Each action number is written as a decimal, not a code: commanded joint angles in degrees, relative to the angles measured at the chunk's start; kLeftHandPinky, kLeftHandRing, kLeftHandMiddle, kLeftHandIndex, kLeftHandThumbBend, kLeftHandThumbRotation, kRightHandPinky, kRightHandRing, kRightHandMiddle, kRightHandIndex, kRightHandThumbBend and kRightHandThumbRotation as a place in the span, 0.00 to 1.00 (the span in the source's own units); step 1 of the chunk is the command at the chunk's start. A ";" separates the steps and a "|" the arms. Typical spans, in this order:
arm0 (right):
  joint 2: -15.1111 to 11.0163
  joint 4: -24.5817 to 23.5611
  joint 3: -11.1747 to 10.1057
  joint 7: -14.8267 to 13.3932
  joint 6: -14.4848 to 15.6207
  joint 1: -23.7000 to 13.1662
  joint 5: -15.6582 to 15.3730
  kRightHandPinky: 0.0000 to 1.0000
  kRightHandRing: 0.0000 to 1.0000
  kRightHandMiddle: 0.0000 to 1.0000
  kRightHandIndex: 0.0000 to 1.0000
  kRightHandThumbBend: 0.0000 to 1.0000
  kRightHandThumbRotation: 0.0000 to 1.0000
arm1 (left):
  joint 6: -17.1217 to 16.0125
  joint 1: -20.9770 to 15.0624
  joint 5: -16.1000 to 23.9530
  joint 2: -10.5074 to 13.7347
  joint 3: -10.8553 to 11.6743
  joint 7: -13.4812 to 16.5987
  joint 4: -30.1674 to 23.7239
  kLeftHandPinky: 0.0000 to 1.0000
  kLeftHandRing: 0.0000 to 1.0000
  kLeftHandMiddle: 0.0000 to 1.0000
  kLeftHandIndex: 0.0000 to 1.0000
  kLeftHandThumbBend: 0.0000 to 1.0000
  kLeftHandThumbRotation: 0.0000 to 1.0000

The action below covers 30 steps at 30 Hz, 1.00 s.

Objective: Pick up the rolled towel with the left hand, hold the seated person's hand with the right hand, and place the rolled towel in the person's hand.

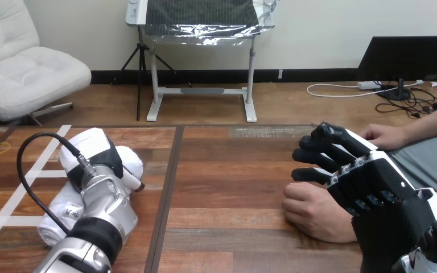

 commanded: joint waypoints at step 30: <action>0.21 1.01 -6.67 -5.46 0.74 -5.15 -8.23 0.76 0.80 0.81 0.84 0.75 0.98 | -18.12 25.74 -10.36 -0.33 14.87 2.16 -58.74 0.30 0.36 0.42 0.42 0.84 0.00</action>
